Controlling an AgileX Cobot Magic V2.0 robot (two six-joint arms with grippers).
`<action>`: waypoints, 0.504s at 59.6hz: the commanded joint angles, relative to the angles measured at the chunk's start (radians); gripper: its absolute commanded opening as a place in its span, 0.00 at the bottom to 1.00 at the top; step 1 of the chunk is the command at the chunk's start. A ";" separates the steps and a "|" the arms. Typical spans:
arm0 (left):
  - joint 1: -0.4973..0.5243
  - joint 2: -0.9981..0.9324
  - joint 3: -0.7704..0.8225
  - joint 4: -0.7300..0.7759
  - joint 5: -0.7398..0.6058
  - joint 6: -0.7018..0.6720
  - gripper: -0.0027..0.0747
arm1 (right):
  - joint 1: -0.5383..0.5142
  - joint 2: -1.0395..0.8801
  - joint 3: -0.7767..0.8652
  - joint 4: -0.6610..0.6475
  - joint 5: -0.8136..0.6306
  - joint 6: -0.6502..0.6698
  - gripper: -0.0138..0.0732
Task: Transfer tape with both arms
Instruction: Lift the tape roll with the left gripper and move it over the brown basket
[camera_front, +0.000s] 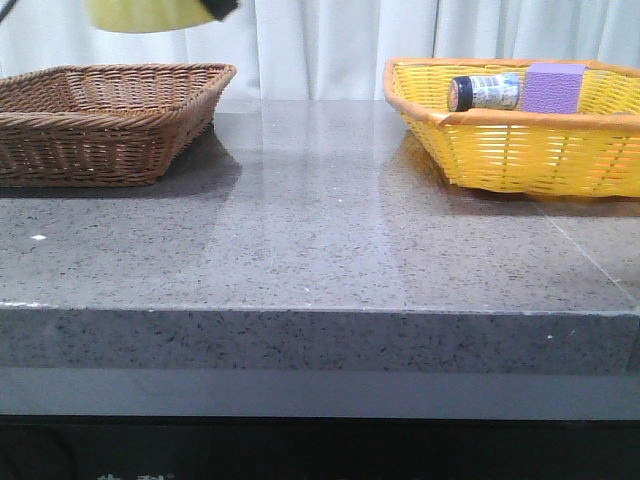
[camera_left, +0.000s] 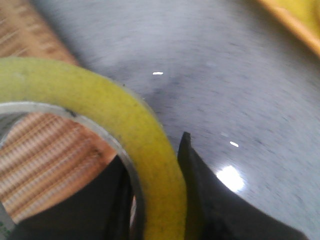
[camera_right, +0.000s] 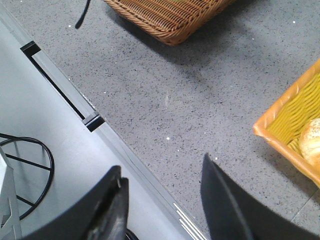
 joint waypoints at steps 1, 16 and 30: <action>0.060 -0.039 -0.039 0.014 -0.103 -0.097 0.12 | -0.003 -0.005 -0.021 0.030 -0.050 -0.004 0.59; 0.161 0.046 -0.039 0.014 -0.178 -0.118 0.12 | -0.003 -0.005 -0.021 0.030 -0.051 -0.004 0.59; 0.206 0.129 -0.039 0.014 -0.212 -0.118 0.12 | -0.003 -0.005 -0.021 0.030 -0.051 -0.004 0.59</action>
